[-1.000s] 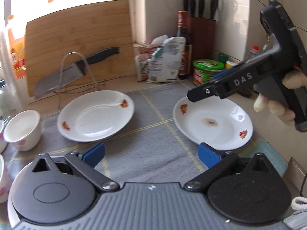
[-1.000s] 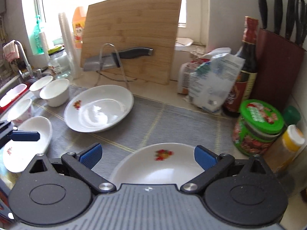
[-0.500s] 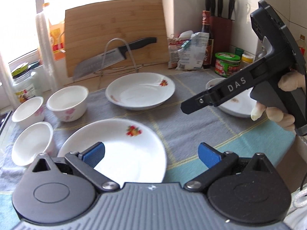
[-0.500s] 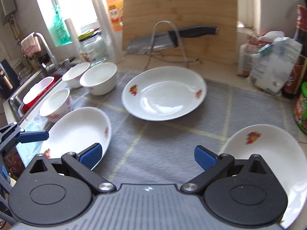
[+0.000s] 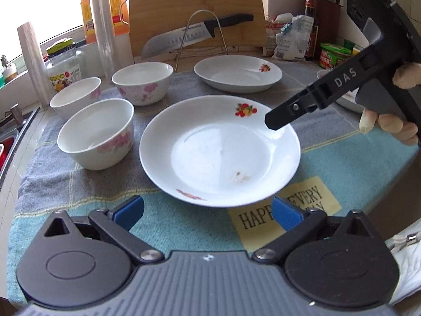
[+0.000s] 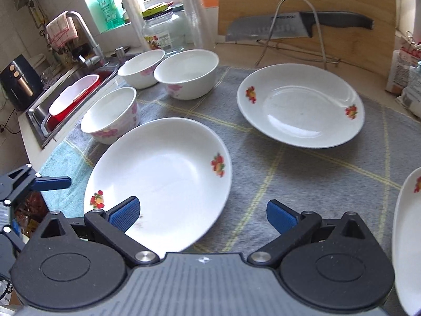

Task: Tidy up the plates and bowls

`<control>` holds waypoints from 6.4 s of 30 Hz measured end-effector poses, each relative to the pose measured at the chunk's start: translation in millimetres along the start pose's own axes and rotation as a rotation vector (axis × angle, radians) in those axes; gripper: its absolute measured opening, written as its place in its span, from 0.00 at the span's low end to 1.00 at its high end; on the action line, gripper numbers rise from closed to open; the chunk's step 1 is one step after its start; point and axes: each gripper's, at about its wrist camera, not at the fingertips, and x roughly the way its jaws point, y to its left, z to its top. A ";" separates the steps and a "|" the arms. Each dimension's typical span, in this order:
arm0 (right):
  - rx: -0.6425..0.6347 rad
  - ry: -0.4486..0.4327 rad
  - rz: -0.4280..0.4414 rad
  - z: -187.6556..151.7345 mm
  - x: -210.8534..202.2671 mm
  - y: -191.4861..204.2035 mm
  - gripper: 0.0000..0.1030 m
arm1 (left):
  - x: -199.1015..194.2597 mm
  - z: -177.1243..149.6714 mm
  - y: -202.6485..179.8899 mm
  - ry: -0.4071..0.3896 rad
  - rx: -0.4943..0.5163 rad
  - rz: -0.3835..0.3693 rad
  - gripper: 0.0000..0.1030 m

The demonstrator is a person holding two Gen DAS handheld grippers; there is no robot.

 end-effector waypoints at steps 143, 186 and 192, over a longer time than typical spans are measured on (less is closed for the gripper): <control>0.040 0.070 0.094 14.2 -79.2 -161.1 1.00 | 79.7 107.5 -147.1 -0.060 0.402 -0.332 0.99; 0.192 0.065 0.009 -24.3 -82.2 -269.4 1.00 | 149.7 147.5 -217.4 0.023 0.452 -0.397 0.99; 0.199 0.064 -0.001 -27.5 -81.6 -271.9 1.00 | 152.2 148.6 -219.0 0.028 0.463 -0.398 0.99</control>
